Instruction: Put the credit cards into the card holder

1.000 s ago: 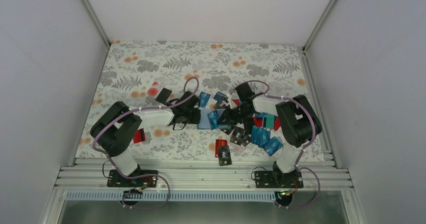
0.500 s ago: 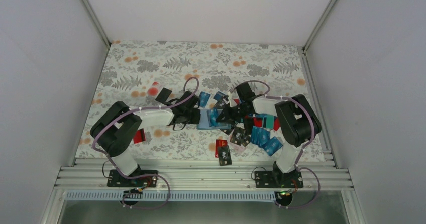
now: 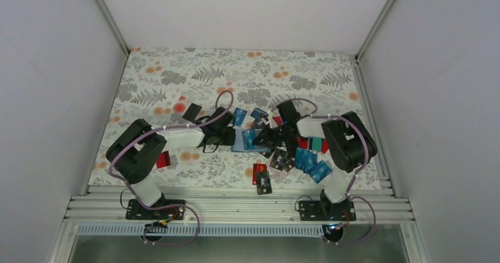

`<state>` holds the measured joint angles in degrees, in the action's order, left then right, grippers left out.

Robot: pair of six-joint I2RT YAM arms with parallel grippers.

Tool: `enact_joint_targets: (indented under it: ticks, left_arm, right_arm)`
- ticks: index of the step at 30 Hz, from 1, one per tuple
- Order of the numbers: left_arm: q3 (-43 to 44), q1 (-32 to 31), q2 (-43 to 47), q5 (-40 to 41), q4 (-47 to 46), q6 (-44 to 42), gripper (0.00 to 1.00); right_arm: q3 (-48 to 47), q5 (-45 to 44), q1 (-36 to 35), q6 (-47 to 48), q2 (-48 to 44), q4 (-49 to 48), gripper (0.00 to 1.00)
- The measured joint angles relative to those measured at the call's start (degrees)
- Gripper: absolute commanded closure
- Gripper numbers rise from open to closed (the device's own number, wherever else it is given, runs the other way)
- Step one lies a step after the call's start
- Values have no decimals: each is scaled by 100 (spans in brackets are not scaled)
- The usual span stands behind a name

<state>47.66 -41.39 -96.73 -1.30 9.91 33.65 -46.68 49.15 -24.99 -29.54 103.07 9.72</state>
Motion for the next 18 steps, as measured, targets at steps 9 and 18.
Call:
enact_joint_targets:
  ticks: [9, 18]
  left_arm:
    - [0, -4, 0, 2, 2, 7, 79]
    - [-20, -7, 4, 4, -11, 133, 79]
  right_arm:
    - [-7, 11, -184, -240, 26, -96, 96]
    - [33, -131, -269, -752, 101, -284, 96]
